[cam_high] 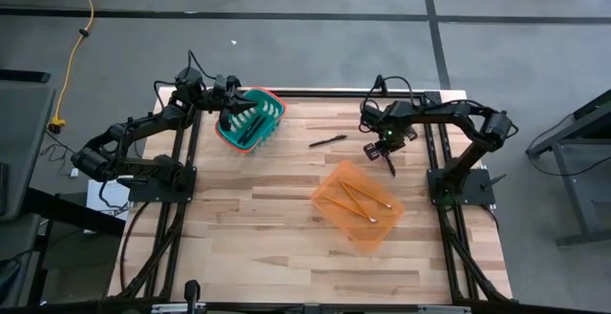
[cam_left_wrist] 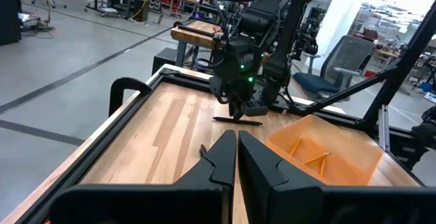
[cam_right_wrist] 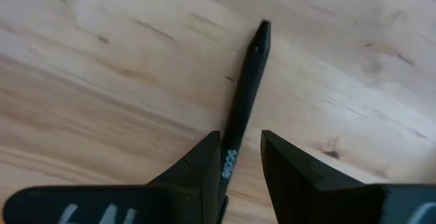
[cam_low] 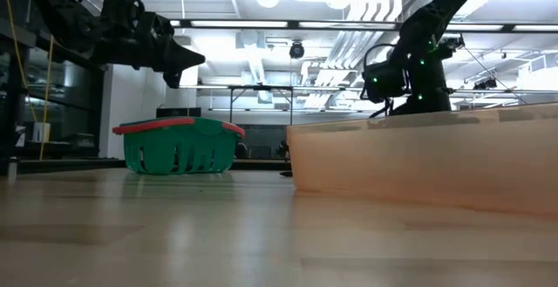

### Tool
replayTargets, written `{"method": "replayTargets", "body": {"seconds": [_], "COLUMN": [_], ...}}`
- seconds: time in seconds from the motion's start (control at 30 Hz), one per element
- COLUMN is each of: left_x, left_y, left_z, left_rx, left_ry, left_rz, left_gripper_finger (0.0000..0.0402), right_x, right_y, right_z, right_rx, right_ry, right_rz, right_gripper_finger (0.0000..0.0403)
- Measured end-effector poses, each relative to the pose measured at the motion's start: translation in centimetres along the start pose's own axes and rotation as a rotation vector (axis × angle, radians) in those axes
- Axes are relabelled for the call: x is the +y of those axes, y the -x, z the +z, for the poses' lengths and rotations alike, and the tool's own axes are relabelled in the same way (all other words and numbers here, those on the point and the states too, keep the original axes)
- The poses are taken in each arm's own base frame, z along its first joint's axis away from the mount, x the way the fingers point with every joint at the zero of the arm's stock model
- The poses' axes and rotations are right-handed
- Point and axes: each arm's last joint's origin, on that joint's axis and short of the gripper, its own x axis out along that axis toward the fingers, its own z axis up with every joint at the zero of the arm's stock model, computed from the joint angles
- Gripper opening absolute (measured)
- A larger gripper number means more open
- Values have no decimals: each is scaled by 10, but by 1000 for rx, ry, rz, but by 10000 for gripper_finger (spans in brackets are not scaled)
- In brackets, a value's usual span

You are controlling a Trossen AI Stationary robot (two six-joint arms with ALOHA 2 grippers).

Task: Sort pens & pencils
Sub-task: Put the black pen into the blue bin

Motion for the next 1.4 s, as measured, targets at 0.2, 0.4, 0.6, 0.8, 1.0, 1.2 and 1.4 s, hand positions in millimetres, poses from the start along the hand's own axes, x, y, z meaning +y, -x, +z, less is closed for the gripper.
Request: {"method": "replayTargets", "body": {"seconds": [0.2, 0.4, 0.6, 0.8, 1.0, 1.2, 1.4], "left_x": [0, 0, 0, 0, 0, -2, -16], "left_y": [0, 0, 0, 0, 0, -4, -29], "left_z": [0, 0, 0, 0, 0, 2, -1], "left_rx": [0, 0, 0, 0, -1, -15, -19], "left_ry": [0, 0, 0, 1, -1, -25, -67], "left_rz": [0, 0, 0, 0, 0, 20, 23], "left_gripper_finger": [5, 5, 5, 5, 5, 5, 5], "right_x": [0, -4, -2, 0, 1, 11, 24], "right_y": [-7, -20, -18, -9, 3, 27, 61], "right_z": [0, -7, -5, 1, 8, 24, 45], "right_rx": [-37, -46, -40, -35, -39, -143, -318], "right_ry": [-57, -76, -54, 6, 64, 176, 333], "right_rz": [26, 35, 40, 39, 32, 79, 151], "right_gripper_finger": [99, 96, 52, 7, 8, 8, 8]}}
